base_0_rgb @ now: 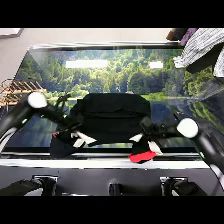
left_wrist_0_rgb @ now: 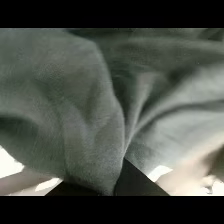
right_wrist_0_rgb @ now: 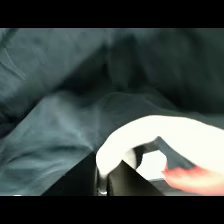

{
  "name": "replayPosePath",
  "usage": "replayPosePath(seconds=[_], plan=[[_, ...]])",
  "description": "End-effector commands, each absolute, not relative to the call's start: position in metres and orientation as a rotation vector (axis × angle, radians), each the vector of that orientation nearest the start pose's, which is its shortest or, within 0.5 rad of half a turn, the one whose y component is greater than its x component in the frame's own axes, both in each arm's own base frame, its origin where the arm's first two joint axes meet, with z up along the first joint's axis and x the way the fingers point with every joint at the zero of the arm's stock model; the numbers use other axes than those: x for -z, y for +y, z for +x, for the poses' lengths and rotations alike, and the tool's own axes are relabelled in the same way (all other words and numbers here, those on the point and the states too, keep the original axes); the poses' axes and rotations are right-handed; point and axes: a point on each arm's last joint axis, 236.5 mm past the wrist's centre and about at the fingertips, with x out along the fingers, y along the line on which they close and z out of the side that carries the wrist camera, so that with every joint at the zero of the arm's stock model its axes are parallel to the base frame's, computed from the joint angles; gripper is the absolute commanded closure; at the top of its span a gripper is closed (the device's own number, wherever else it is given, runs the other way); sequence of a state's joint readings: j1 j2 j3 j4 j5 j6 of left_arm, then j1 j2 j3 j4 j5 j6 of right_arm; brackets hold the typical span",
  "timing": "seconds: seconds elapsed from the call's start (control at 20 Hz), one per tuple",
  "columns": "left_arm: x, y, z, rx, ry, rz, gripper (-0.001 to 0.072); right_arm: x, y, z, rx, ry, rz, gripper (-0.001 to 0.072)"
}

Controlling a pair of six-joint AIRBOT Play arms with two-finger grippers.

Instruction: Fold the clothes and pants, and hang the long-sleeved shirts on hangers.

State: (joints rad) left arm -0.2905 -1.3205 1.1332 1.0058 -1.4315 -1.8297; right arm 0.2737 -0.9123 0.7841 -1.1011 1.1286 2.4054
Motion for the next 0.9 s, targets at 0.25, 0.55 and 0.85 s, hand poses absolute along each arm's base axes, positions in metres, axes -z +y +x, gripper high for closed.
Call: replayPosePath(seconds=[0.25,0.55,0.85], plan=[[0.049,-0.233,0.362,0.415,1.786,-0.560,0.0677,0.066,0.193,0.359,0.114,1.352,1.271,0.0672],[0.044,-0.216,0.416,0.373,1.603,-0.625,0.0291,0.045,0.164,0.397,0.091,1.218,1.255,0.0487],[-0.034,-0.128,0.450,0.296,1.345,-0.449,0.0103,-0.027,0.121,0.372,-0.095,1.197,0.735,0.0341]])
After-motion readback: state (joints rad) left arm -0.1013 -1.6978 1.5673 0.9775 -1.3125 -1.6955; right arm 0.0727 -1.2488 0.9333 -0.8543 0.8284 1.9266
